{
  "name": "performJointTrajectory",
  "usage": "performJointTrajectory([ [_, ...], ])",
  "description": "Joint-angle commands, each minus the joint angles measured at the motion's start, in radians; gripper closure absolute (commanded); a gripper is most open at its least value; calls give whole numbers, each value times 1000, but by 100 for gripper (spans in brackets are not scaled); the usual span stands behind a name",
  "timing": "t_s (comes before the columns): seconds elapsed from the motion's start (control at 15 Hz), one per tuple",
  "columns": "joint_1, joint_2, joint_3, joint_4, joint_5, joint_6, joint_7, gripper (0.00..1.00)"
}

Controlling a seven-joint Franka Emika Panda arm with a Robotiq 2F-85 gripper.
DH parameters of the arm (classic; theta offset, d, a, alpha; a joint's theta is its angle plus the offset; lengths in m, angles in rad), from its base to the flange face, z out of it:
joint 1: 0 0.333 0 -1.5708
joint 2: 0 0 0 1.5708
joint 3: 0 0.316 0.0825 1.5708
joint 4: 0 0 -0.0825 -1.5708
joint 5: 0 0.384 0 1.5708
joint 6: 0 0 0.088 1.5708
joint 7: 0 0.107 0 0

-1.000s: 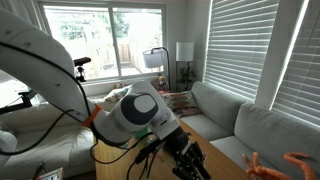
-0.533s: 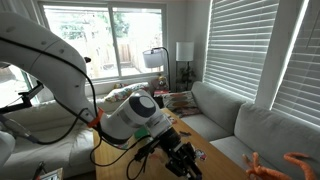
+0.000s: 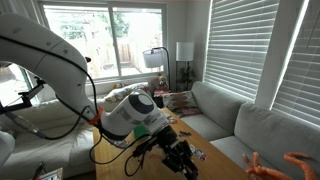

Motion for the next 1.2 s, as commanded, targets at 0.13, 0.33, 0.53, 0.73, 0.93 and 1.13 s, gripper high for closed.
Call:
performJointTrajectory([
  [0.13,20,57,25,-27,17,-54,87,88],
  [0.33,21,67,34,-41,38,-38,94,88],
  [0.53,12,64,35,-51,70,-2,81,88],
  [0.73,4,39,31,-60,82,26,73,88],
  [0.93,0,9,24,-74,85,52,69,33],
  [1.13,-4,-37,20,-98,100,77,59,11],
])
